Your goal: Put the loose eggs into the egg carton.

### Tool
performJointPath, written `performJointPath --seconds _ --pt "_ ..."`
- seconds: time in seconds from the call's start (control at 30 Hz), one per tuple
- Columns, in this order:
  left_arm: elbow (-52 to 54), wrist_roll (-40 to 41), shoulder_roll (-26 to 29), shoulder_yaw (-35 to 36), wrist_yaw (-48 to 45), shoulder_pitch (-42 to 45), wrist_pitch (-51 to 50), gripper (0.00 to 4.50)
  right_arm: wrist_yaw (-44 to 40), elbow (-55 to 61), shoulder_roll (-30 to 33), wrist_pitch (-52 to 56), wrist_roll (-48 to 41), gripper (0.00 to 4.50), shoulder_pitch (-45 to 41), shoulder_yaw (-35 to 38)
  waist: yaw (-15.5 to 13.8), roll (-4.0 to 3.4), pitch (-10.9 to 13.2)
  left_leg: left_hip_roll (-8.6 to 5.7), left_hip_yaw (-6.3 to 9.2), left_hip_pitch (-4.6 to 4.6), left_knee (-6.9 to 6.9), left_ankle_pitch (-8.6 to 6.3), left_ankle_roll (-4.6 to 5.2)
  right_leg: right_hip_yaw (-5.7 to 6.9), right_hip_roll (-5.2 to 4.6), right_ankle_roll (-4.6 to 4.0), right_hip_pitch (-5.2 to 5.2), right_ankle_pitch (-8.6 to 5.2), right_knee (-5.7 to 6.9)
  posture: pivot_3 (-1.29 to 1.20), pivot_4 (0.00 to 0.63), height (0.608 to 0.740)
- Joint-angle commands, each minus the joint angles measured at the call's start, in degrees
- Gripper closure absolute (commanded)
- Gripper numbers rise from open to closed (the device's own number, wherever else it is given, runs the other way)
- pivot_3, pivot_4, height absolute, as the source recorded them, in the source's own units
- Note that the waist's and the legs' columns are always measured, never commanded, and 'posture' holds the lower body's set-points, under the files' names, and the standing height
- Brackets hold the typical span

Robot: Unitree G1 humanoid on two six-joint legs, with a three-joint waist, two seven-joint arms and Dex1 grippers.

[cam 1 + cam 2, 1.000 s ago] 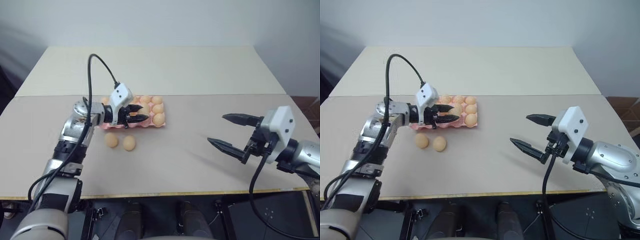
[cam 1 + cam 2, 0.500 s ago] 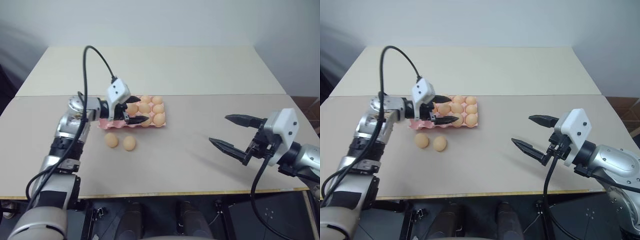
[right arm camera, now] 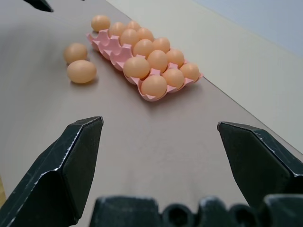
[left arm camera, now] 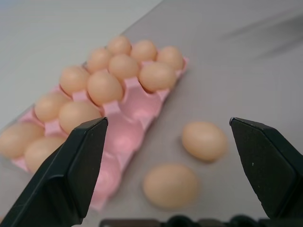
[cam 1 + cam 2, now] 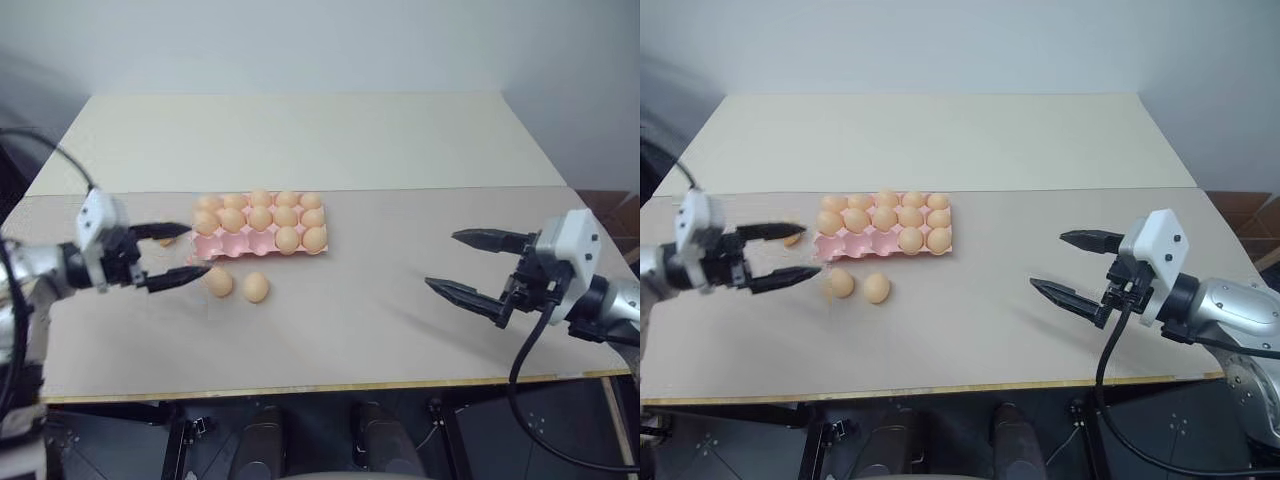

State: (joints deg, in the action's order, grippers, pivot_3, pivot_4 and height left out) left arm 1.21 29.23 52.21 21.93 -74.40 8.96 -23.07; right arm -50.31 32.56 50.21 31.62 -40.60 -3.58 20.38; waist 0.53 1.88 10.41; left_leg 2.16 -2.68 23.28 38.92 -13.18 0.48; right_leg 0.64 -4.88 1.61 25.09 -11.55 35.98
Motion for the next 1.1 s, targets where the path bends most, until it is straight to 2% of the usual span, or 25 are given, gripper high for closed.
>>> performJointPath --seconds 0.03,0.2,0.4,0.53,0.63,0.77,0.97,1.1 --pt "9.5 4.9 -0.2 6.9 2.0 -6.9 -3.5 0.02 -1.4 0.1 0.8 -1.4 -0.2 0.0 -1.1 0.5 -0.2 0.01 0.0 0.02 -0.01 0.0 0.0 0.0 0.0 0.0 0.0 -0.01 0.0 -0.01 -0.01 0.0 0.15 0.74" --pt "15.8 6.8 -2.6 8.7 7.3 -12.6 -5.3 0.02 -2.2 -0.1 1.2 -1.0 -0.3 0.0 -1.4 0.8 -1.2 0.01 0.0 -0.02 -0.03 -0.05 0.01 0.0 -0.01 0.02 -0.08 -0.3 -0.03 -0.18 -0.01 0.0 0.15 0.74" --pt "18.0 7.8 -3.0 8.7 10.9 -12.7 -5.4 0.02 -2.3 0.6 1.9 -0.3 -1.0 0.0 -1.0 1.8 -1.2 0.01 0.0 -0.06 -0.06 -0.02 0.0 0.0 -0.01 0.01 -0.06 -0.32 -0.01 -0.2 -0.01 0.0 0.15 0.74" --pt "18.8 4.7 -3.6 1.3 13.4 -8.3 -3.7 0.02 -1.7 1.2 1.8 -0.1 -1.1 0.0 -1.3 1.5 -1.6 0.03 0.0 -0.1 -0.06 -0.05 0.01 0.0 -0.01 0.01 -0.07 -0.32 -0.05 -0.19 0.01 0.0 0.15 0.74" --pt "15.8 -1.3 -4.3 -8.7 13.6 -1.9 -0.7 0.02 -1.2 1.6 1.6 0.0 -1.1 0.0 -1.9 1.1 -1.7 0.05 0.0 -0.13 -0.08 -0.05 0.01 0.0 -0.01 0.0 -0.07 -0.32 -0.08 -0.19 0.0 0.0 0.15 0.74" --pt "11.5 -5.4 -5.6 -17.0 12.5 4.7 0.7 0.02 -0.6 2.8 1.5 0.3 -1.6 0.0 -1.3 1.7 -1.3 0.07 -0.1 -0.14 -0.07 0.0 -0.01 0.0 0.0 -0.01 -0.05 0.0 -0.06 0.01 -0.03 0.0 0.15 0.74" --pt "2.7 -14.1 -5.9 -26.4 11.9 11.3 4.6 0.02 0.9 4.8 1.2 0.5 -2.3 0.0 0.5 3.0 -1.1 0.08 -0.1 -0.13 -0.07 -0.02 -0.01 -0.01 0.01 -0.04 -0.02 0.0 -0.04 0.01 -0.01 0.0 0.15 0.74" --pt "-1.0 -17.5 -6.5 -29.0 12.0 13.8 6.7 0.02 2.2 6.1 0.9 0.7 -2.8 0.0 1.9 4.1 -1.2 0.08 -0.1 -0.12 -0.07 0.0 -0.01 -0.01 0.02 -0.04 -0.02 0.0 -0.04 0.01 -0.02 0.0 0.15 0.74"
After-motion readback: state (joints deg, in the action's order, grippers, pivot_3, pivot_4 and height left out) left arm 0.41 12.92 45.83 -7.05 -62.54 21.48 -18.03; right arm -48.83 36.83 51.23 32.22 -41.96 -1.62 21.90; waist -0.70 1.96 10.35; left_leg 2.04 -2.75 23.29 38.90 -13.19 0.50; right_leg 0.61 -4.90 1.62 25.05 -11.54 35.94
